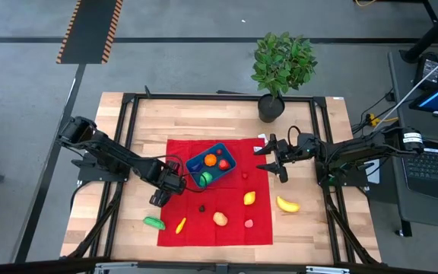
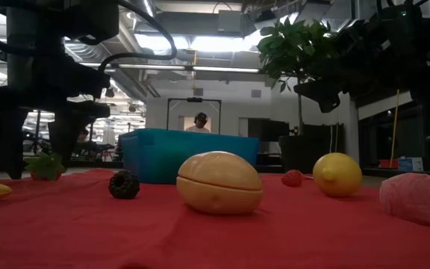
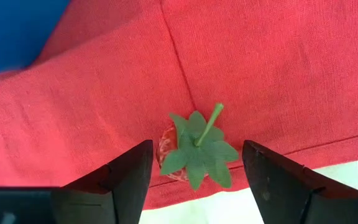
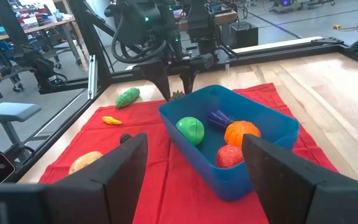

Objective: Pick and placing Produce into tupperware
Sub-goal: Put the strawberry into the blue bin

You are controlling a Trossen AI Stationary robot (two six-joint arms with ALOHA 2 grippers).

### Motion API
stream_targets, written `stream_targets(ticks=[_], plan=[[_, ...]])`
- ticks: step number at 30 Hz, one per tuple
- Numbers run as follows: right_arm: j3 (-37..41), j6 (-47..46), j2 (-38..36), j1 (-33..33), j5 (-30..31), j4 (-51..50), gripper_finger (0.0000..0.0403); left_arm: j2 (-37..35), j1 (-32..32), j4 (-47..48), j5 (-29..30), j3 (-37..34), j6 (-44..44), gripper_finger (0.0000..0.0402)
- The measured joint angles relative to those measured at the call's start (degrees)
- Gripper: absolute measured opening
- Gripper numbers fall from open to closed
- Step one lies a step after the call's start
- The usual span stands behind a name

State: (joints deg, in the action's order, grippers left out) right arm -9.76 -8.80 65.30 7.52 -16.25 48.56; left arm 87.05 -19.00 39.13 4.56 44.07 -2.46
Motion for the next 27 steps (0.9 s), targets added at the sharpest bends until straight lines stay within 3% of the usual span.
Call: stream_targets(ticks=[16,27], plan=[[0.02,-0.01,0.00,-0.01,0.02,-0.08,0.0264,-0.04,0.02,0.00,0.22,0.00,-1.23,0.0129],[0.02,0.00,0.00,-0.01,0.02,-0.56,0.0264,-0.07,0.02,0.00,0.50,0.00,-4.74,0.0117]])
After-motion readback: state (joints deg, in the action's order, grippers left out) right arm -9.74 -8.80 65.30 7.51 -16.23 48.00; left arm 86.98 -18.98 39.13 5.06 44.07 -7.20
